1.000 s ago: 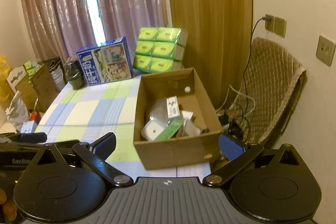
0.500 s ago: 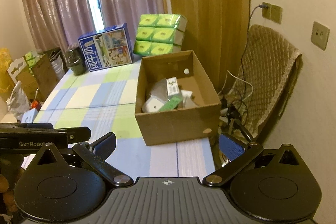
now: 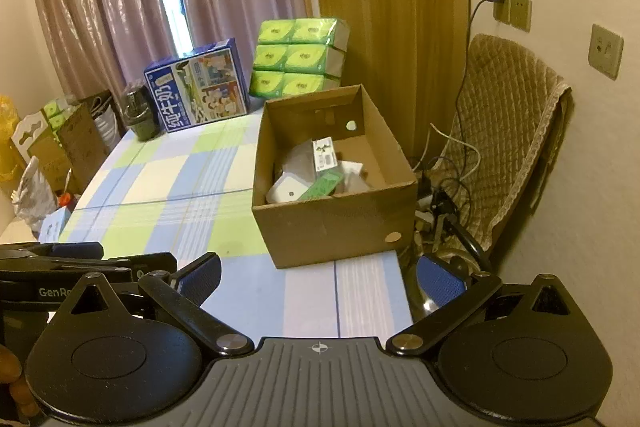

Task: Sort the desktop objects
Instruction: 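Withdraw both tools from the cardboard box back over the table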

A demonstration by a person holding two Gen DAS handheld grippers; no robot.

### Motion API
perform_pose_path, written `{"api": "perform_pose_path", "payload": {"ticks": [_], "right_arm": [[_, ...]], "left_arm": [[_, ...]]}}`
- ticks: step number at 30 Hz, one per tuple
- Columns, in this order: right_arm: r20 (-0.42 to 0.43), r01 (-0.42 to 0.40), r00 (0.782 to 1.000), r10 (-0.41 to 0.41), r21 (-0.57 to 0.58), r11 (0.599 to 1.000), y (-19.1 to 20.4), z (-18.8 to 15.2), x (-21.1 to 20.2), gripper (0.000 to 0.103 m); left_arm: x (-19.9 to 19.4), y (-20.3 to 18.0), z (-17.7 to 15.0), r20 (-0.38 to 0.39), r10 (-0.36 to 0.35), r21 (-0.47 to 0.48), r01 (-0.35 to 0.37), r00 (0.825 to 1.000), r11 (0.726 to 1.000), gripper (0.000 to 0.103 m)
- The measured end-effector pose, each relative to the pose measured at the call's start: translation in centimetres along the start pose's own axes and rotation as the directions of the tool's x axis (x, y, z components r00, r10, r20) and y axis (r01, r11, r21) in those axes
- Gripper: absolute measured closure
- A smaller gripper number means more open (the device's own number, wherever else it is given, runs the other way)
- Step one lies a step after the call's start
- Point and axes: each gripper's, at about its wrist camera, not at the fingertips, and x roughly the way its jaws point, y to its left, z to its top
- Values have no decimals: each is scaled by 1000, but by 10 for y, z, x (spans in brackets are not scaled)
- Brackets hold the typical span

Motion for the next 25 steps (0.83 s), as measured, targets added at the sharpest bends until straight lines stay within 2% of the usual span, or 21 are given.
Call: {"api": "perform_pose_path", "payload": {"ticks": [25], "right_arm": [[-30, 8, 1000, -8, 8, 1000, -2, -5, 12, 2]], "left_arm": [[10, 5, -2, -11, -17, -14, 17, 1000, 1000, 1]]}}
